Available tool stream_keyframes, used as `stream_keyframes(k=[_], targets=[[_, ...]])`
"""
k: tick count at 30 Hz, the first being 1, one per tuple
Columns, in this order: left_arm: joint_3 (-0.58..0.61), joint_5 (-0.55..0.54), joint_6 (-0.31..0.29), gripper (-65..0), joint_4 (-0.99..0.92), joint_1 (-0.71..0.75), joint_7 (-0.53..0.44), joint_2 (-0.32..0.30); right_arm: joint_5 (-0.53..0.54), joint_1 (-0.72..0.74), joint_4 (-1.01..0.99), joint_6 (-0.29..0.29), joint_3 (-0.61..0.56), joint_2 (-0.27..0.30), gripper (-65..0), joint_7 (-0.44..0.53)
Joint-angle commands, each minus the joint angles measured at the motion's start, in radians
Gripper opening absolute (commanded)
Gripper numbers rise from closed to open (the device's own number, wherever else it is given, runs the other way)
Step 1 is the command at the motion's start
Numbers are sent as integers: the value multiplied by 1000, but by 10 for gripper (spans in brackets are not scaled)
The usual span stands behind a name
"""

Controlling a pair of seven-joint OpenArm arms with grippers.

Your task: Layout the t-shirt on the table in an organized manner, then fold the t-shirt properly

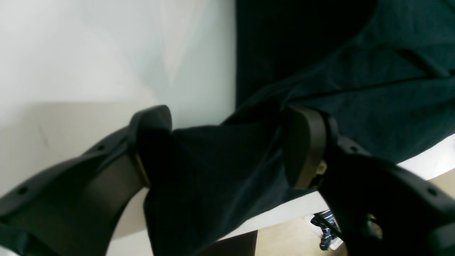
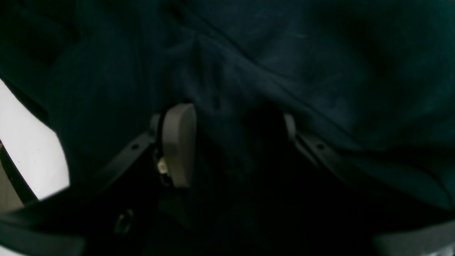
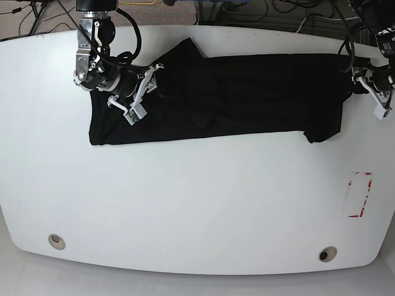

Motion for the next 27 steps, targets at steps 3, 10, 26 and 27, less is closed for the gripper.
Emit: stream_keyframes(k=[3,10,26,27], targets=[[-4,-16,-1,-197,-16,24,-10,-22,-23,-6,4,-2,0,6,-352,-43],[42,-24,-1,-197,-10,55,-10,-19,-23,-6,4,-2,0,5,-352,-43],[152,-49,-1,-301,-10,33,-10,-3,-23,-6,5,-2,0,-22,-352,-41],[165,-61,-1,-301,-10,26,-10,-3,-23,-6,5,-2,0,-22,-352,-41]])
